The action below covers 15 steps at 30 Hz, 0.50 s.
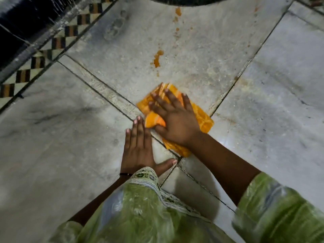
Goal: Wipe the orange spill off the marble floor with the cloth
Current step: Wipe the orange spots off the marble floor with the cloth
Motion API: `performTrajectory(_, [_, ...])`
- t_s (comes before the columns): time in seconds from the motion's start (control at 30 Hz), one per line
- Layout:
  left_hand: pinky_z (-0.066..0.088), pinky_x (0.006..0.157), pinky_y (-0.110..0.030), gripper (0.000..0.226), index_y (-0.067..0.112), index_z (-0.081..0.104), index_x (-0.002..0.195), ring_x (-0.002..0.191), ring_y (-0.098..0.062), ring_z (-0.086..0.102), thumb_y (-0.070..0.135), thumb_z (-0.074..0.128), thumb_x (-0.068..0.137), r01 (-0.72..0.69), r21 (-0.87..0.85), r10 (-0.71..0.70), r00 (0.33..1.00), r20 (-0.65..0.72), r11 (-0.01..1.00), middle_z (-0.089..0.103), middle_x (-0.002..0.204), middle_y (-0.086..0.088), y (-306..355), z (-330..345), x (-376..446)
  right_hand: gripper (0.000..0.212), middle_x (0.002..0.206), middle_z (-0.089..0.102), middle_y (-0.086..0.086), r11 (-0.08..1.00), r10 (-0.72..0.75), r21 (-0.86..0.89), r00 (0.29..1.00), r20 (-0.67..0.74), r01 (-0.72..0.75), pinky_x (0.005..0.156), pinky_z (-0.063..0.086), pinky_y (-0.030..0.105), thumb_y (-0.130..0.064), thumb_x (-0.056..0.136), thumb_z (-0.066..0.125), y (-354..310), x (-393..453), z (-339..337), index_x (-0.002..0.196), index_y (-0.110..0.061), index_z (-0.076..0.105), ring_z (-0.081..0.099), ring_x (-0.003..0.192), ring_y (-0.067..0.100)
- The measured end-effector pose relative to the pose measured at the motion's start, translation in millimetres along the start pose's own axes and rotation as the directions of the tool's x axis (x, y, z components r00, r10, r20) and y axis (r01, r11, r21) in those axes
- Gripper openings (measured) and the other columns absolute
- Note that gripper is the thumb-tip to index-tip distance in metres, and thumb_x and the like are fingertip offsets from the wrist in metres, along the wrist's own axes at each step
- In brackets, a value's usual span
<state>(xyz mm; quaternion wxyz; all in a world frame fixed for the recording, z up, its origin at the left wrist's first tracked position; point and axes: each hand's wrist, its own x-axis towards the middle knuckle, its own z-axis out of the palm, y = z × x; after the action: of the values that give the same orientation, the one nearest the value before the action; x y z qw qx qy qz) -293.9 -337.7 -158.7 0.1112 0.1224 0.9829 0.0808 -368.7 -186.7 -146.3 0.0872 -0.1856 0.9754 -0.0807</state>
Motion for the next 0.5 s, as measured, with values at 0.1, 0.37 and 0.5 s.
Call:
performTrajectory(0.1, [0.007,0.119,-0.047,0.128,-0.004,0.007,0.148,0.147,-0.029,-0.003,0.091,0.030,0.066,-0.006,-0.001,0.006,1.000,0.012,1.000,0.000,0.158,-0.021,-1,-1,-1,0.070,0.156,0.030,-0.006,0.994,-0.110,-0.010,0.994,-0.015,0.110,0.113,0.007,0.056,-0.061,0.082,0.033,27,-48,2,0.145,-0.032,0.039,0.018,0.146,0.025])
performTrajectory(0.37, [0.008,0.117,-0.048,0.129,-0.003,0.006,0.149,0.147,-0.030,-0.002,0.090,0.033,0.064,0.002,0.002,-0.002,1.000,0.001,1.000,-0.001,0.158,-0.020,-1,3,0,0.077,0.162,0.008,-0.003,0.969,0.247,0.007,0.968,-0.039,-0.247,0.113,-0.006,0.057,-0.063,0.083,0.032,19,14,-7,0.151,-0.030,0.019,-0.003,0.148,0.026])
performTrajectory(0.5, [0.007,0.117,-0.047,0.127,0.002,0.008,0.150,0.147,-0.027,-0.002,0.091,0.033,0.063,-0.002,-0.027,0.002,1.000,0.015,1.000,-0.001,0.159,-0.017,-1,0,0,0.063,0.154,0.033,0.001,0.974,-0.032,0.224,0.999,-0.006,0.032,0.117,0.004,0.052,-0.043,0.083,0.055,-8,-7,-8,0.142,-0.023,0.043,0.018,0.146,0.025])
